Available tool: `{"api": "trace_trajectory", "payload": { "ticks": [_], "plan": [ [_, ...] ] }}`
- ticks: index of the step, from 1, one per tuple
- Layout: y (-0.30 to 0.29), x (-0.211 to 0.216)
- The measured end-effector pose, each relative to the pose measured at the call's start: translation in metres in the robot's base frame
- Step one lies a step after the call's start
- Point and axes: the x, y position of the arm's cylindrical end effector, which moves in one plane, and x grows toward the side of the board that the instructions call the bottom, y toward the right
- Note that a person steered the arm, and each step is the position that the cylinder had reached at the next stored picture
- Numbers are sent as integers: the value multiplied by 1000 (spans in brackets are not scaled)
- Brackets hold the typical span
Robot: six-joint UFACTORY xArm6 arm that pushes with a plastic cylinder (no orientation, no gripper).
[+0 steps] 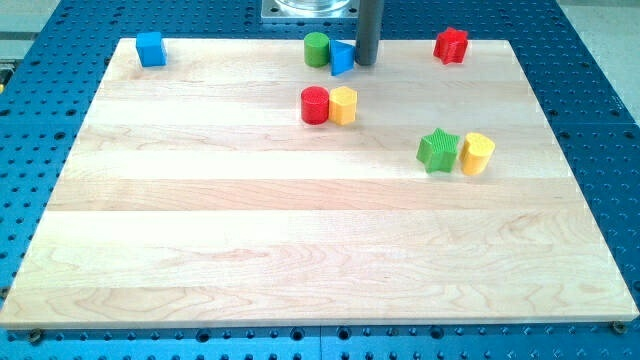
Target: Push the blue triangle to the left of the yellow hexagon
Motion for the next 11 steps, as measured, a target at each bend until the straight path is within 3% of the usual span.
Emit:
{"api": "trace_trajectory", "payload": {
  "ticks": [2,3,4,5,8,9,10,11],
  "plan": [
    [-66,96],
    [-24,89],
    [-14,50],
    [-47,27],
    [-189,56],
    [-239,9],
    [-193,-11],
    [-93,48]
  ]
}}
